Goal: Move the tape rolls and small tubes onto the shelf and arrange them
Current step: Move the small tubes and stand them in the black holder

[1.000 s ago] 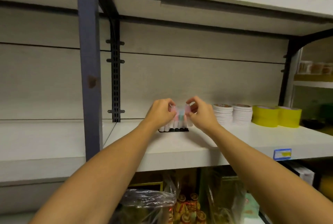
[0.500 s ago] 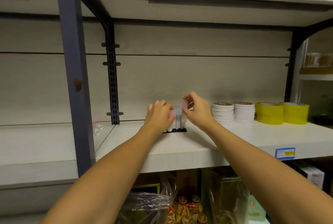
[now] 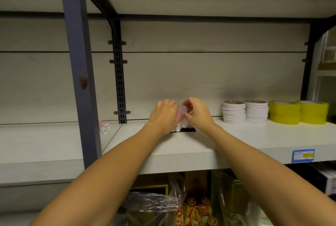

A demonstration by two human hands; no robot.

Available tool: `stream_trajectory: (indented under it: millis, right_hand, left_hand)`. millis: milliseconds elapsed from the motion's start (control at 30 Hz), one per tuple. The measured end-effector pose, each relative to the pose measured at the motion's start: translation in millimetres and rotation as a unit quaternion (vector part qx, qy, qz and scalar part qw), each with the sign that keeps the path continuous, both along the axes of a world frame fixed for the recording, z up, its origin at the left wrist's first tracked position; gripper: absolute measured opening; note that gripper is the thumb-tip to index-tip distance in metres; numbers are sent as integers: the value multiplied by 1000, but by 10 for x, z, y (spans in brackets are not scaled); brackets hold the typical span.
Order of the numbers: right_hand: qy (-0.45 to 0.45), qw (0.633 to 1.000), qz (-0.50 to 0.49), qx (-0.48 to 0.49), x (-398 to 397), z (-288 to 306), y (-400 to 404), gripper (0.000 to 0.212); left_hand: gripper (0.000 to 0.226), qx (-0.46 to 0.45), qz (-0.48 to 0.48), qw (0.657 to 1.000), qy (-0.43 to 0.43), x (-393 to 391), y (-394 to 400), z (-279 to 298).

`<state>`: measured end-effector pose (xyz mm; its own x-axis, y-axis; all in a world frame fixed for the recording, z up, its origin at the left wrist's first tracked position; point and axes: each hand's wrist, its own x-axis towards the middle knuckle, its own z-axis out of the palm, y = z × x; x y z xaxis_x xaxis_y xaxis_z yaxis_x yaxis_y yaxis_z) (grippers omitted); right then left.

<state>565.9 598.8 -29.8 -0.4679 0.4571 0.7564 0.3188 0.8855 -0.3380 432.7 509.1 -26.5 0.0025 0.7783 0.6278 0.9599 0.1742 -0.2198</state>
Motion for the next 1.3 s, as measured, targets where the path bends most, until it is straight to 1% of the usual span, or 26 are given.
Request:
stream_trajectory:
  millis: [33, 100, 167, 300, 433, 600, 733, 800, 900, 1067, 1133, 1200, 1300]
  right_hand:
    - [-1, 1000, 0, 5, -5, 9, 3, 30]
    - [3, 1000, -2, 8, -22, 19, 12, 28]
    - [-3, 1000, -7, 0, -46, 4, 9, 27]
    - [-20, 999, -27, -24, -65, -70, 5, 24]
    - [-47, 998, -44, -15, -84, -68, -13, 27]
    - [-89, 994, -69, 11, -96, -68, -85, 23]
    - [-162, 984, -78, -4, -32, 72, -165, 25]
    - [-180, 980, -85, -20, 11, 121, -261, 32]
    - [-177, 979, -93, -41, 89, 133, -421, 46]
    - [-198, 978, -66, -12, 176, 183, -705, 32]
    - [-210, 976, -52, -6, 193, 227, -849, 31]
    - [-219, 975, -49, -4, 202, 271, -1004, 31]
    - [-228, 973, -45, 2, 182, 308, -1234, 34]
  left_hand:
    - [37, 0, -9, 1000, -25, -23, -13, 28]
    - [43, 21, -17, 994, -105, -88, -59, 95]
    - [43, 57, 5, 984, -167, -180, -125, 148]
    - [42, 67, 85, 968, -226, -393, -275, 157]
    - [46, 73, 131, 944, -295, -461, -362, 120]
    - [42, 39, 125, 948, -289, -327, -432, 52]
    - [34, 28, 94, 952, -290, -166, -618, 72]
    - [32, 25, 98, 951, -293, -97, -759, 117]
    - [30, 31, 117, 944, -307, -46, -995, 199]
    - [22, 46, 115, 937, -326, 55, -1446, 318]
    - [19, 65, 99, 928, -353, 100, -1639, 344]
    - [16, 66, 83, 919, -380, 163, -1821, 371]
    - [14, 36, 65, 924, -374, 273, -2045, 414]
